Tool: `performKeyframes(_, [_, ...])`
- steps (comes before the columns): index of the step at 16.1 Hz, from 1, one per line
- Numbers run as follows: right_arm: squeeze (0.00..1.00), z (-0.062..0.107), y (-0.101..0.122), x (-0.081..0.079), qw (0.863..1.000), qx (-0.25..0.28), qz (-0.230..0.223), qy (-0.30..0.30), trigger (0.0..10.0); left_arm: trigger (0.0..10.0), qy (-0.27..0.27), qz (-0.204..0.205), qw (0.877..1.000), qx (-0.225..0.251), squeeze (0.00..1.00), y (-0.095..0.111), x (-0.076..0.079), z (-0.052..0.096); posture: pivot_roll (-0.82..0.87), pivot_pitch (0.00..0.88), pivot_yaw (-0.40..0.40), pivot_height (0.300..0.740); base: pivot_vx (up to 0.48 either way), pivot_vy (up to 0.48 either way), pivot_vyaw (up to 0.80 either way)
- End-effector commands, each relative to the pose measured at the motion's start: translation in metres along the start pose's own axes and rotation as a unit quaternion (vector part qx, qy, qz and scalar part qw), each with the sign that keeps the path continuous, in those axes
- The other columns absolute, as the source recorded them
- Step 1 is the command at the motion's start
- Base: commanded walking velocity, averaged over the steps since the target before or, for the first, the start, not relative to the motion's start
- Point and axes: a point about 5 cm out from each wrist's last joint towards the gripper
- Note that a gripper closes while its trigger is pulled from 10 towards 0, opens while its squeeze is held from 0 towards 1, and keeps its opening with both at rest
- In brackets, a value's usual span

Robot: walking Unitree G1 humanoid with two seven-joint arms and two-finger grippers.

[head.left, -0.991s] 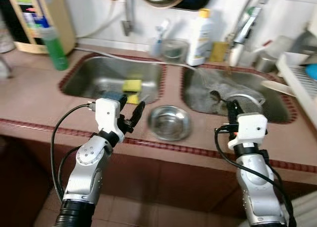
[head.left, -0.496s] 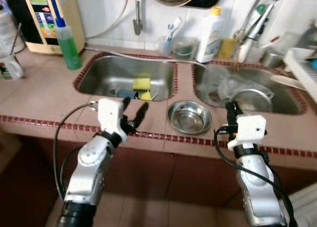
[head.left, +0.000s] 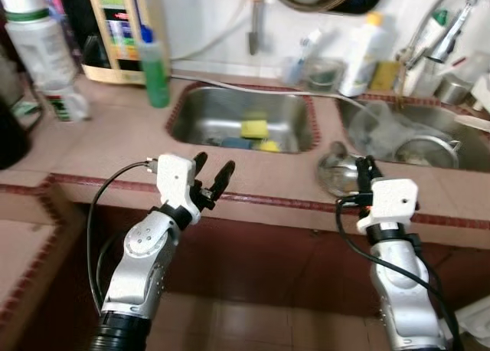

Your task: Kitchen organization

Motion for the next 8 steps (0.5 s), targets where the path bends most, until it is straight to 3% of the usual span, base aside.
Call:
performKeyframes(1, [0.0, -0.0043, 0.0095, -0.0053, 1.0, 0.022, -0.007, 0.007, 10.0, 10.0, 0.003, -0.013, 1.0, 0.005, 0.0, 0.0062, -0.0052, 0.0003, -0.11, 0.0, -0.025, 0.74, 0.0, 0.0, 0.0])
performKeyframes(8, [0.0, -0.0045, 0.0104, -0.0057, 1.0, 0.023, -0.006, 0.007, 10.0, 10.0, -0.025, -0.026, 0.999, 0.016, 0.0, 0.0102, 0.0022, 0.001, -0.11, 0.0, -0.021, 0.74, 0.0, 0.0, 0.0])
Point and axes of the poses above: a point about 5 cm out from each wrist's last joint towards the gripper, its own z axis pointing back from the gripper into the wrist, its own y axis along the axis of the wrist's last joint, x = y × z, and after that the axes turned 2 degrees about -z, right-handed
